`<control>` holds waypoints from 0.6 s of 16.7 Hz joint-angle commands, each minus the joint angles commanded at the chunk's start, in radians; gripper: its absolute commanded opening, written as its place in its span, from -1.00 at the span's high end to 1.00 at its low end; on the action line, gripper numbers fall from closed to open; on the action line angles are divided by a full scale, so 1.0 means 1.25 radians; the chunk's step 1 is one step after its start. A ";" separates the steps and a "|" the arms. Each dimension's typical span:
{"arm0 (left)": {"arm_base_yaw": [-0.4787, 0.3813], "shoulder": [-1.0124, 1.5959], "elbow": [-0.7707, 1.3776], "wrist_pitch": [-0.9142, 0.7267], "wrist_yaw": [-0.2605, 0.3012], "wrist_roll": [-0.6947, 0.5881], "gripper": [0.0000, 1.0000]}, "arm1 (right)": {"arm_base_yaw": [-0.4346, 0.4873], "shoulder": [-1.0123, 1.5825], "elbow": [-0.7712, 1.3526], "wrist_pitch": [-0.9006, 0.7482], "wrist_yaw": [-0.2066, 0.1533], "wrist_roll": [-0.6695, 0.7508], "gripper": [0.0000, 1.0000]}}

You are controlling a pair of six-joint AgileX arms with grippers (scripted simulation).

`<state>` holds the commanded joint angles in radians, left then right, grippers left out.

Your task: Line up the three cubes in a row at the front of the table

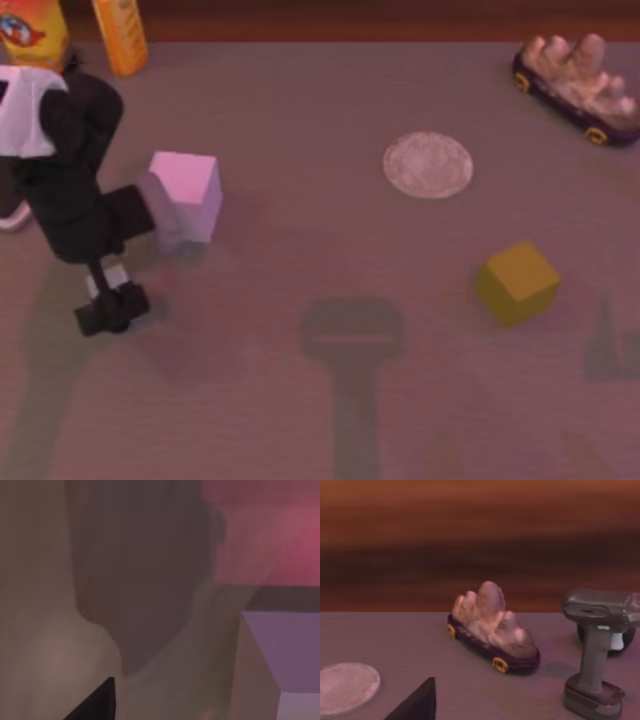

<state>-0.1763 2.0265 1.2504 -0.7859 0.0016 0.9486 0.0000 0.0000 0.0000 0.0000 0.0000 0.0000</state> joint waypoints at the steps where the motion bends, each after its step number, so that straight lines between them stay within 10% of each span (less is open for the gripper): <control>1: 0.000 0.014 -0.015 0.027 0.000 0.000 -1.00 | 0.000 0.000 0.000 0.000 0.000 0.000 -1.00; 7: 0.000 0.031 -0.033 0.057 0.000 0.001 -1.00 | 0.000 0.000 0.000 0.000 0.000 0.000 -1.00; 10: 0.000 0.031 -0.033 0.057 0.000 0.001 -0.55 | 0.000 0.000 0.000 0.000 0.000 0.000 -1.00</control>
<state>-0.1765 2.0648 1.2091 -0.7150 0.0019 0.9497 0.0000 0.0000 0.0000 0.0000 0.0000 0.0000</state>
